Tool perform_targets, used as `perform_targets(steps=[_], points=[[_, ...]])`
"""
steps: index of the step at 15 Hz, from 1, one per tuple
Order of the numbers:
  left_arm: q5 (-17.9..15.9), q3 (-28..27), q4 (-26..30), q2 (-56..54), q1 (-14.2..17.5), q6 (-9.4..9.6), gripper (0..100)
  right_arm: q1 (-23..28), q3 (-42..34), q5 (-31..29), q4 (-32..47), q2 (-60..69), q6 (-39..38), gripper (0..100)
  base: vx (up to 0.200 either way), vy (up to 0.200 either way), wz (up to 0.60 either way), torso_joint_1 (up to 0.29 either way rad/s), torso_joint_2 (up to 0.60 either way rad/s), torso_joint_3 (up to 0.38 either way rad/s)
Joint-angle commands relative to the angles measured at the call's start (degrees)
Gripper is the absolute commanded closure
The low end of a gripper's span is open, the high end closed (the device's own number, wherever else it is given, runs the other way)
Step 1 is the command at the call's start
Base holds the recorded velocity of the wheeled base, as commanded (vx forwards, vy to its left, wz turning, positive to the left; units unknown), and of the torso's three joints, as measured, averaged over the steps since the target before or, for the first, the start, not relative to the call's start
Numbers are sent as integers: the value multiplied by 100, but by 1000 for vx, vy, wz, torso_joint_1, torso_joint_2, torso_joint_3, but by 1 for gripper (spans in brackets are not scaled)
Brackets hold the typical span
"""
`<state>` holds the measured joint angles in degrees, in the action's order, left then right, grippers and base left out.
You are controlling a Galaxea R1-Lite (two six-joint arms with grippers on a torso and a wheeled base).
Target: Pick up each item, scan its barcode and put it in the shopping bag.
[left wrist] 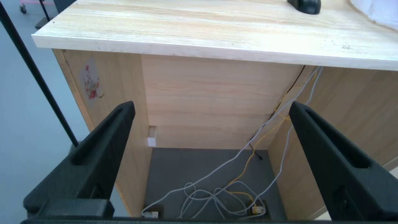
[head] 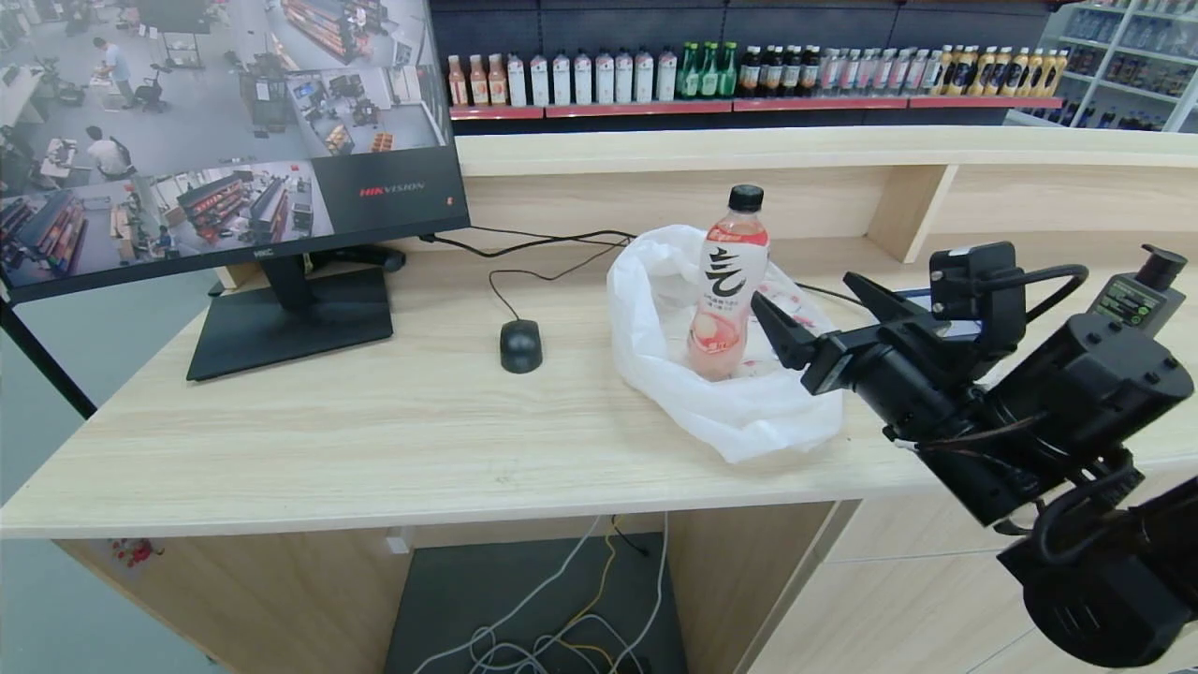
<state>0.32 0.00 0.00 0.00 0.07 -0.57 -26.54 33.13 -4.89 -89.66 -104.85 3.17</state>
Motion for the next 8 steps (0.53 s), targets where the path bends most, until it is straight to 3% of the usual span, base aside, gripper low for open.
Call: perform_targets(steps=[1, 8], points=[[3, 0, 0, 0, 1, -4, 0, -115, -220, 5, -34, 176, -9, 0, 0, 0, 0, 0, 0, 0], [3, 0, 0, 0, 1, -4, 0, -352, -176, -3, -34, 35, -168, 0, 0, 0, 0, 0, 0, 0]])
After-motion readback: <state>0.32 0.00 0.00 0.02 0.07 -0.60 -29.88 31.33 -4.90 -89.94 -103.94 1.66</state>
